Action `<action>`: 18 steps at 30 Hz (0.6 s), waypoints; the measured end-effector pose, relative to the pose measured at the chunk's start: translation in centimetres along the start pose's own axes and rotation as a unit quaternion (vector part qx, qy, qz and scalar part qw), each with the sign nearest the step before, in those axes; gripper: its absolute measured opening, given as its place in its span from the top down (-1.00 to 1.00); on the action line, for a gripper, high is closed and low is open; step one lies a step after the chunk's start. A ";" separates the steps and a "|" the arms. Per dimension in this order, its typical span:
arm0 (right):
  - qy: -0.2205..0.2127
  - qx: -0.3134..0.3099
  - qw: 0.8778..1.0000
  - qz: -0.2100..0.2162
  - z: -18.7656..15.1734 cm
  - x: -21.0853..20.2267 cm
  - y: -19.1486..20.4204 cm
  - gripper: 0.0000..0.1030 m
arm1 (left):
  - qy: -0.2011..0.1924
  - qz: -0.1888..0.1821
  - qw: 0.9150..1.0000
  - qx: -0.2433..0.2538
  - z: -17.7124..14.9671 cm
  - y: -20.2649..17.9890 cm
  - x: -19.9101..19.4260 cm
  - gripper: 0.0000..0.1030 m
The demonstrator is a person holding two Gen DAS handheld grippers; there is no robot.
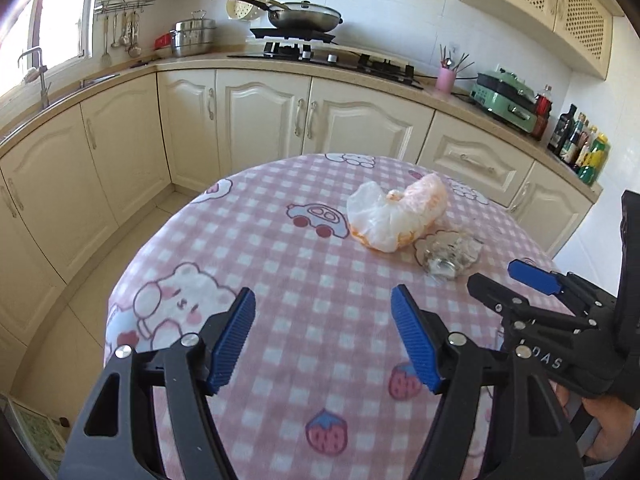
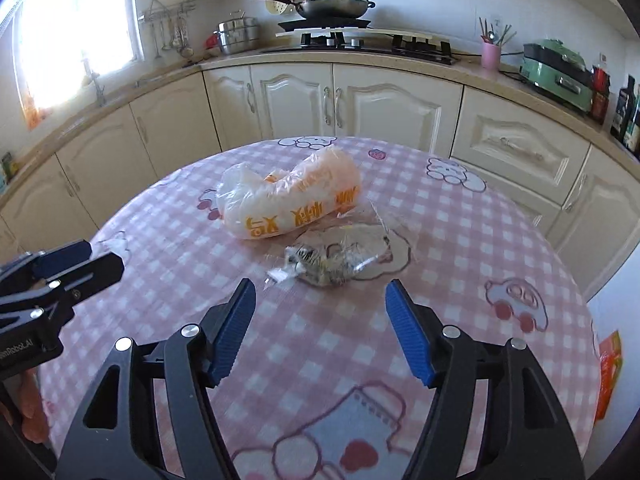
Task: Collect trash
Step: 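Return to the table and grasp the clear plastic wrapper with the right gripper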
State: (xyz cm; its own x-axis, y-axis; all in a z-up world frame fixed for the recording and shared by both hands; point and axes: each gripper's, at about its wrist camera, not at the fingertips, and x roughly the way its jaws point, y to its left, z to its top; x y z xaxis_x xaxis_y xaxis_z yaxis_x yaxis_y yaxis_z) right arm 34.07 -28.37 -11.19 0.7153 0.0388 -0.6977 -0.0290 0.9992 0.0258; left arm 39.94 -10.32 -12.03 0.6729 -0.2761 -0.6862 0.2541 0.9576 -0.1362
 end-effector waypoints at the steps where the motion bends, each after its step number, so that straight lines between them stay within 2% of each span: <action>1: 0.002 -0.006 1.000 0.001 0.3 0.5 -0.3 -0.26 | 0.000 0.000 1.000 -0.002 0.3 0.1 0.5 -0.34; 7: 0.039 -0.024 0.999 0.013 1.7 4.2 0.0 -0.24 | 0.010 -0.011 1.000 -0.007 2.1 0.4 2.9 -0.36; 10: 0.056 -0.027 0.998 0.014 1.3 5.2 -0.6 0.43 | 0.011 -0.021 1.000 0.006 2.8 -0.6 4.0 -0.42; 11: 0.057 -0.016 0.998 0.019 1.2 5.2 -1.1 0.46 | 0.011 -0.023 1.000 0.012 3.1 -1.0 4.4 -0.43; 13: 0.042 -0.010 0.999 0.004 1.4 4.5 -2.0 0.57 | 0.012 -0.024 0.999 0.020 3.5 -1.8 5.4 -0.50; 18: 0.022 0.025 0.999 -0.006 1.6 3.5 -4.1 0.58 | 0.013 -0.035 0.999 0.019 4.7 -3.1 7.7 -0.51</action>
State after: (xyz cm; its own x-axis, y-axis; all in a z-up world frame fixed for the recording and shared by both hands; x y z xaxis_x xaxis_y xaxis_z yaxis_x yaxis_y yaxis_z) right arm 37.80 -32.35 -12.62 0.6839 0.0283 -0.7290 0.0142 0.9985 0.0521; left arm 47.60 -15.85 -13.51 0.6339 -0.3393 -0.6950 0.3263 0.9321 -0.1574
